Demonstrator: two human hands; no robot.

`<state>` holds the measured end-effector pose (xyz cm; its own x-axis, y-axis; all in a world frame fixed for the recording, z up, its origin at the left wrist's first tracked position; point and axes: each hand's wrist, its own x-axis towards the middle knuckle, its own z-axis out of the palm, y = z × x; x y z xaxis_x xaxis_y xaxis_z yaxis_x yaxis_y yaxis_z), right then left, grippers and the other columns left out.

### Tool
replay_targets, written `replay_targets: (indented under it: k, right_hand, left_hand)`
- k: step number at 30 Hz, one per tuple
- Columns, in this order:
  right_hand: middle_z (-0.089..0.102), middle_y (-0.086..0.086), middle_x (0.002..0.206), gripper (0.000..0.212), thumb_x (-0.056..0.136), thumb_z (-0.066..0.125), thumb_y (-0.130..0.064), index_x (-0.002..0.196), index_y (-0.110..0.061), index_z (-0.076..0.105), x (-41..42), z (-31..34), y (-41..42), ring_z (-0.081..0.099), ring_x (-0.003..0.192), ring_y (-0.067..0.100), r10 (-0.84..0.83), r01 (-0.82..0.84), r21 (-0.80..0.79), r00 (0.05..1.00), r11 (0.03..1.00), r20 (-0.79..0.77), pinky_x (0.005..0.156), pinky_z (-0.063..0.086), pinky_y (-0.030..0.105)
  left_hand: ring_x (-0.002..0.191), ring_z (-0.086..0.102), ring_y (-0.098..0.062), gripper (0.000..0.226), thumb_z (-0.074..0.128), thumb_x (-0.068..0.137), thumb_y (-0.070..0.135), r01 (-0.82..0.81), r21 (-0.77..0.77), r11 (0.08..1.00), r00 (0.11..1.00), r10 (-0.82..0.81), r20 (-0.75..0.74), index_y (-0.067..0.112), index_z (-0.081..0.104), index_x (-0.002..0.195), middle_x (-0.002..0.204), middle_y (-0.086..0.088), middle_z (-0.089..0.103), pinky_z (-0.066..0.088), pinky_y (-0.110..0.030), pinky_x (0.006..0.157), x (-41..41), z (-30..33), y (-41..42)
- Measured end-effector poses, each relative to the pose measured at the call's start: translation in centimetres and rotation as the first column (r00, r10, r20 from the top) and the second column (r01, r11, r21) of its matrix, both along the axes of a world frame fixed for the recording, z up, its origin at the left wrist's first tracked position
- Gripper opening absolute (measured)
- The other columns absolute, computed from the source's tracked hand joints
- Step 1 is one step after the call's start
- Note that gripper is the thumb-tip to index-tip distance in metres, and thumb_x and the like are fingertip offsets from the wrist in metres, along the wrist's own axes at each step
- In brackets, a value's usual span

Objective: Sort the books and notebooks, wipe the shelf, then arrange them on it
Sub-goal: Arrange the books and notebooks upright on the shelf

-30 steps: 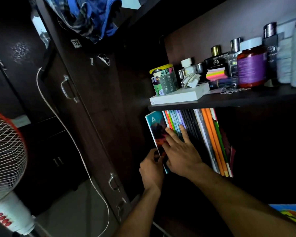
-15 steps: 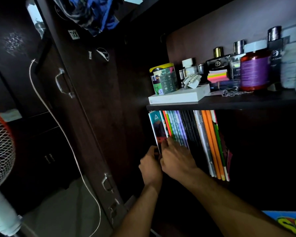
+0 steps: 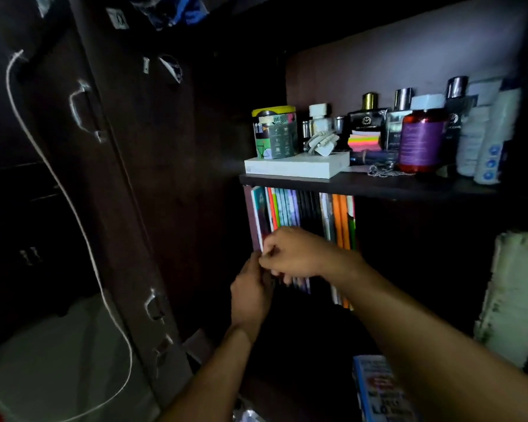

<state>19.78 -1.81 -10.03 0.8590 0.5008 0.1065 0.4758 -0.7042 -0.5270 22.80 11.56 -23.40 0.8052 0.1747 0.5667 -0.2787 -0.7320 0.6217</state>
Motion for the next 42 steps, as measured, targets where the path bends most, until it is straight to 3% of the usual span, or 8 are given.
replay_targets:
  k: [4,8,11,14,19,28,35,42]
  right_hand:
    - [0.074,0.015,0.091,0.027,0.102,0.059,-0.028,0.101,-0.001,0.065,-1.8,2.3,-5.1,0.074,0.074,0.030,-0.017,-0.012,-0.105,0.964,0.994,-0.265,0.061,0.059,0.040]
    - [0.073,0.011,0.083,0.033,0.098,0.063,-0.039,0.092,-0.007,0.067,-2.9,-1.0,-10.9,0.069,0.072,0.026,-0.398,0.382,-0.121,0.902,0.916,-0.169,0.062,0.054,0.033]
    - [0.071,0.012,0.105,0.043,0.084,0.077,-0.042,0.110,-0.019,0.052,-2.8,-7.3,-12.2,0.068,0.091,0.027,-0.614,0.612,0.351,0.780,0.709,-0.121,0.085,0.056,0.041]
    - [0.056,0.010,0.136,0.076,0.083,0.080,-0.030,0.142,-0.028,0.033,-2.2,-8.3,-11.0,0.061,0.117,0.026,-0.515,0.462,0.563,0.854,0.685,-0.075,0.103,0.050,0.046]
    - [0.015,0.010,0.167,0.109,0.087,0.076,-0.032,0.161,-0.025,-0.005,-2.6,-7.7,-8.6,0.024,0.151,0.029,-0.411,0.377,0.334,0.911,0.864,0.034,0.121,0.029,0.039]
    - [0.045,0.010,0.137,0.066,0.087,0.074,-0.026,0.131,-0.027,0.025,-2.7,-7.8,-9.0,0.055,0.118,0.032,-0.513,0.428,0.462,0.856,0.777,0.068,0.095,0.052,0.043]
    - [0.051,0.011,0.147,0.066,0.095,0.066,-0.034,0.152,-0.028,0.034,-1.3,-9.3,-10.4,0.057,0.125,0.031,-0.553,0.451,0.520,0.832,0.725,0.049,0.103,0.049,0.045]
    - [0.056,0.007,0.144,0.071,0.092,0.072,-0.031,0.153,-0.036,0.037,-0.7,-9.6,-10.8,0.056,0.128,0.027,-0.533,0.426,0.537,0.845,0.728,0.053,0.107,0.048,0.047]
  left_hand:
    - [0.092,0.069,-0.035,0.026,0.055,0.101,0.026,0.106,-0.024,0.994,0.994,-0.107,-0.031,0.019,0.047,0.125,0.104,-0.009,0.070,0.053,-0.042,0.073,0.3,-0.5,0.3]
    - [0.119,0.064,-0.023,0.053,0.059,0.095,0.040,0.277,-0.300,0.913,0.927,-0.336,-0.168,0.025,0.045,0.144,0.135,-0.005,0.065,0.050,-0.042,0.106,1.2,-0.7,0.1]
    - [0.128,0.059,-0.018,0.050,0.064,0.094,0.051,0.305,-0.753,0.583,0.834,-0.545,-0.085,0.026,0.059,0.137,0.143,-0.003,0.061,0.042,-0.047,0.115,1.4,1.3,-0.6]
    - [0.135,0.055,-0.023,0.067,0.060,0.090,0.066,0.352,-0.800,0.486,0.807,-0.590,-0.003,0.027,0.056,0.143,0.143,-0.003,0.060,0.040,-0.050,0.114,2.1,0.7,-1.6]
    - [0.126,0.063,-0.028,0.071,0.052,0.087,0.078,0.292,-0.818,0.496,0.866,-0.500,0.006,0.028,0.062,0.138,0.134,-0.006,0.067,0.046,-0.056,0.108,1.9,1.6,-3.3]
    - [0.096,0.074,-0.031,0.066,0.032,0.094,0.071,0.259,-0.831,0.493,0.860,-0.509,-0.034,0.022,0.076,0.100,0.101,-0.011,0.078,0.059,-0.045,0.083,2.8,1.9,-4.3]
    - [0.137,0.052,-0.027,0.097,0.036,0.074,0.098,0.197,-0.861,0.469,0.871,-0.487,-0.066,0.035,0.052,0.147,0.151,-0.006,0.053,0.038,-0.056,0.114,7.5,1.6,-4.6]
    - [0.152,0.026,-0.020,0.104,0.032,0.064,0.105,0.215,-0.867,0.450,0.835,-0.545,-0.076,0.051,0.033,0.153,0.165,0.009,0.028,0.019,-0.059,0.123,10.3,0.8,-3.9]
